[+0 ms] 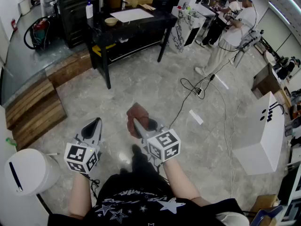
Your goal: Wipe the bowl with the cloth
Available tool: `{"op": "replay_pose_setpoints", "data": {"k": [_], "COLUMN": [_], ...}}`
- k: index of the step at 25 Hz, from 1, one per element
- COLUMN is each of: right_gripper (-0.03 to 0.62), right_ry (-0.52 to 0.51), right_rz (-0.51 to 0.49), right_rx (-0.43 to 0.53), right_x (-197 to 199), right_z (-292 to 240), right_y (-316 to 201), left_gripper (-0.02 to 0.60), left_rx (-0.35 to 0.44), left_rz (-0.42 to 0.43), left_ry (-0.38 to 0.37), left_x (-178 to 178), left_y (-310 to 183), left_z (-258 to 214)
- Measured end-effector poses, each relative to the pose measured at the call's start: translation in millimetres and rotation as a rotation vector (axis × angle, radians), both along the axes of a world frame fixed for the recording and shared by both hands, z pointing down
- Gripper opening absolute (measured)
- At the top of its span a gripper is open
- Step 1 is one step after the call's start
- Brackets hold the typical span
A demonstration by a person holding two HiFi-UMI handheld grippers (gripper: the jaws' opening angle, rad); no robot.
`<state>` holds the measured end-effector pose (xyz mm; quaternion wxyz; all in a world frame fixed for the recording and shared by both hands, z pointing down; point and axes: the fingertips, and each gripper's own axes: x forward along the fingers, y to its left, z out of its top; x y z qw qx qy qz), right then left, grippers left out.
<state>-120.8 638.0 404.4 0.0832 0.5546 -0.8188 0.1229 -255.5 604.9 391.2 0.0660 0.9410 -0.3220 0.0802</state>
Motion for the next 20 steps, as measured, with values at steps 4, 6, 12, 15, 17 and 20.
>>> {"op": "replay_pose_setpoints", "data": {"k": [4,6,12,15,17,20], "right_gripper": [0.067,0.067,0.067,0.067,0.067,0.067], "right_ry": [-0.003,-0.004,0.012,0.016,0.014,0.011], "right_rz": [0.015,0.023,0.024,0.015,0.011,0.016], "right_rx": [-0.013,-0.018,-0.024,-0.024,-0.032,-0.054], "right_x": [-4.2,-5.5,-12.5,-13.4,-10.5,-3.6], "right_z": [9.4,11.5,6.1,5.9,10.9,22.9], "right_y": [7.2,8.2,5.8,5.5,4.7,-4.1], "left_gripper": [0.008,0.008,0.008,0.008,0.008,0.008], "left_rx": [-0.012,-0.015,-0.038,-0.066,-0.087,-0.110], "left_rz": [0.018,0.022,-0.001,-0.008,-0.012,-0.027], "left_ry": [-0.004,-0.010,-0.005,0.024,0.035,0.028], "left_x": [-5.0,-7.2,-16.1,-18.5,-18.1,-17.3], "left_y": [9.4,10.8,4.3,3.4,2.5,-6.3], "left_z": [10.0,12.6,11.4,15.7,23.7,35.8]}}
